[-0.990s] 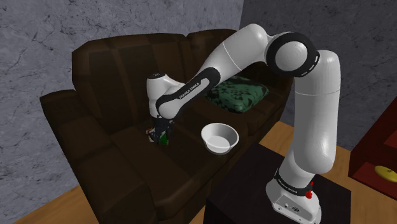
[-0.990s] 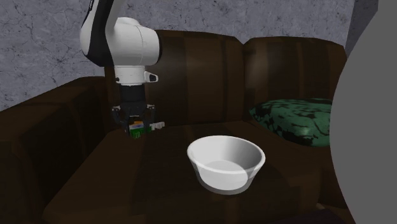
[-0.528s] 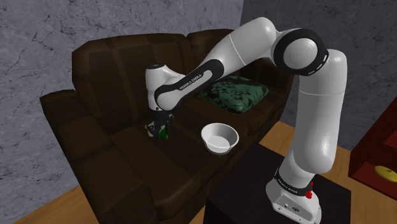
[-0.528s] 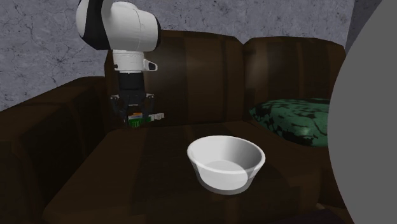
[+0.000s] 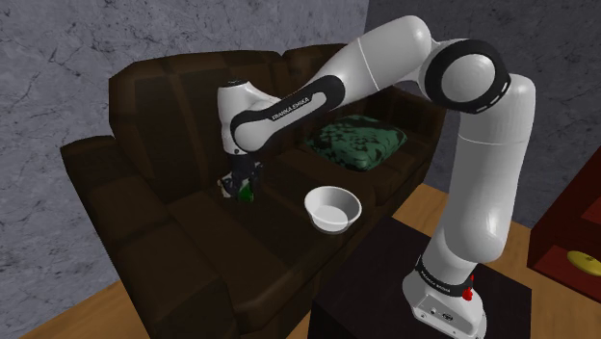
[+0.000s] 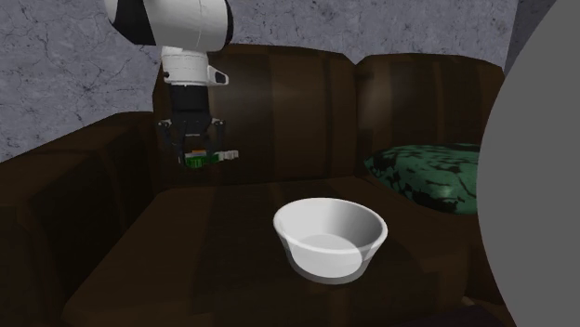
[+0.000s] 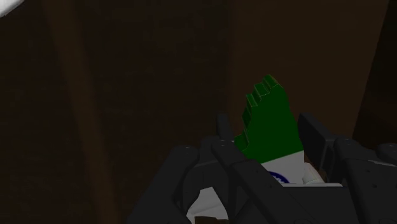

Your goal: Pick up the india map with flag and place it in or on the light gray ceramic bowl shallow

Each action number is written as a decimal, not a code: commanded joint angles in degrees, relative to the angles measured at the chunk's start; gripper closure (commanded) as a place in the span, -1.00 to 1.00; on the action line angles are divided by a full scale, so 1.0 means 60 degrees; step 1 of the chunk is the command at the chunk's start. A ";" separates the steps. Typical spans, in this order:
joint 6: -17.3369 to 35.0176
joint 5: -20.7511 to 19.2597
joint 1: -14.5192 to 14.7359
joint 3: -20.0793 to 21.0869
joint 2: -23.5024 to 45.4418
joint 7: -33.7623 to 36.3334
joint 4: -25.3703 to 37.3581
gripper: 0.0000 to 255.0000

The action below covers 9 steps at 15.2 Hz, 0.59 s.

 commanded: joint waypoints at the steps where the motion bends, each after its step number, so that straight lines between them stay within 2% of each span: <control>1: 0.0069 0.0140 -0.0120 -0.0008 -0.0394 -0.0176 -0.0442 1.00; 9: 0.0731 0.1118 -0.0721 -0.0360 -0.3127 -0.1647 -0.3706 1.00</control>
